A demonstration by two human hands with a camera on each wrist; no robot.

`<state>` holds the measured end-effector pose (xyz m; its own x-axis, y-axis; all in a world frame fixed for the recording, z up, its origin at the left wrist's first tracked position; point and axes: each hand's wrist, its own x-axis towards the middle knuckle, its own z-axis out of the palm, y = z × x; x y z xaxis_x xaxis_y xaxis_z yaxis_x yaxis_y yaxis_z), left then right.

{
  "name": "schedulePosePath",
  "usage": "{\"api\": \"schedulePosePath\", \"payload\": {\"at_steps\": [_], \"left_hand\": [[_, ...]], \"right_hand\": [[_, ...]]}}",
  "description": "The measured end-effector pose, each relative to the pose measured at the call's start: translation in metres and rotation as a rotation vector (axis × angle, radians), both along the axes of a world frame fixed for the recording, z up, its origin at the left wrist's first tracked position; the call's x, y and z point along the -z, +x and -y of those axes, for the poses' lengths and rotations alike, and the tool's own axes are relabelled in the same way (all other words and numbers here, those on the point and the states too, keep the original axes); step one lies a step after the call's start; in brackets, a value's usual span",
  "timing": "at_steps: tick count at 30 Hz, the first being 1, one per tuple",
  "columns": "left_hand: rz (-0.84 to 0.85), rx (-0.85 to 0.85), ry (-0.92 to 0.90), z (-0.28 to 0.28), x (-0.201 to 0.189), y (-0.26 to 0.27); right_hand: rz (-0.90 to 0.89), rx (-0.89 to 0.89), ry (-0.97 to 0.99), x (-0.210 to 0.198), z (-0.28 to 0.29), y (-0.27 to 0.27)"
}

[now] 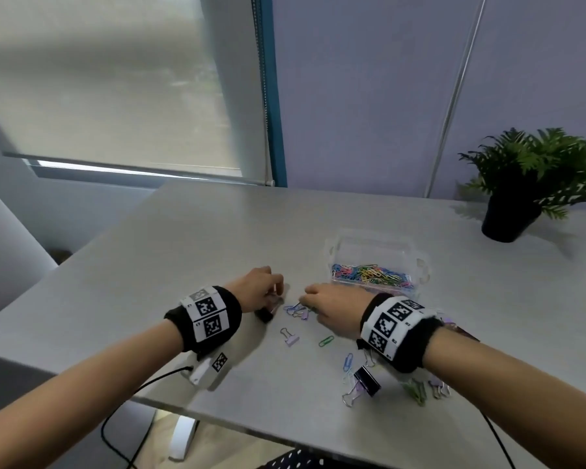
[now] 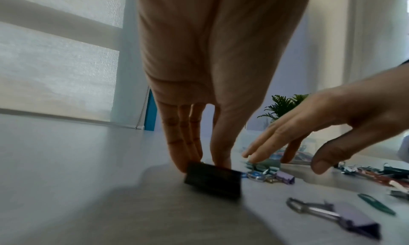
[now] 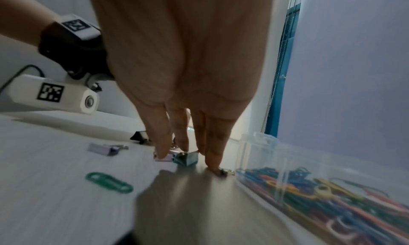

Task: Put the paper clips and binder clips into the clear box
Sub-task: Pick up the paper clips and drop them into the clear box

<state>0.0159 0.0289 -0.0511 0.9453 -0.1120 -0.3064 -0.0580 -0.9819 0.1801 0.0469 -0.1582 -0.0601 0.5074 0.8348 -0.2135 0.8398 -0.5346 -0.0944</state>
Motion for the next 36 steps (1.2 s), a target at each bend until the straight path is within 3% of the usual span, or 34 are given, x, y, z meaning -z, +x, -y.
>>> {"api": "schedulePosePath", "payload": {"at_steps": [6, 10, 15, 19, 30, 36], "left_hand": [[0.017, 0.012, -0.067, 0.018, 0.003, -0.002], [0.016, 0.091, 0.014, 0.038, 0.001, -0.003], [-0.036, 0.236, 0.034, 0.064, 0.003, -0.004], [0.013, 0.288, -0.028, 0.084, 0.011, -0.009], [-0.002, 0.184, -0.042, 0.087, 0.01, -0.007], [0.003, 0.144, -0.052, 0.075, 0.004, -0.014]], "right_hand": [[0.008, -0.026, 0.001, 0.011, 0.035, -0.017], [-0.045, 0.006, -0.031, 0.004, 0.056, -0.026], [-0.054, 0.033, 0.067, 0.005, 0.072, -0.024], [-0.046, 0.051, 0.167, 0.01, 0.078, -0.024], [-0.21, 0.191, 0.282, -0.002, 0.07, -0.01], [-0.204, 0.305, 0.344, -0.013, 0.087, -0.005]]}}
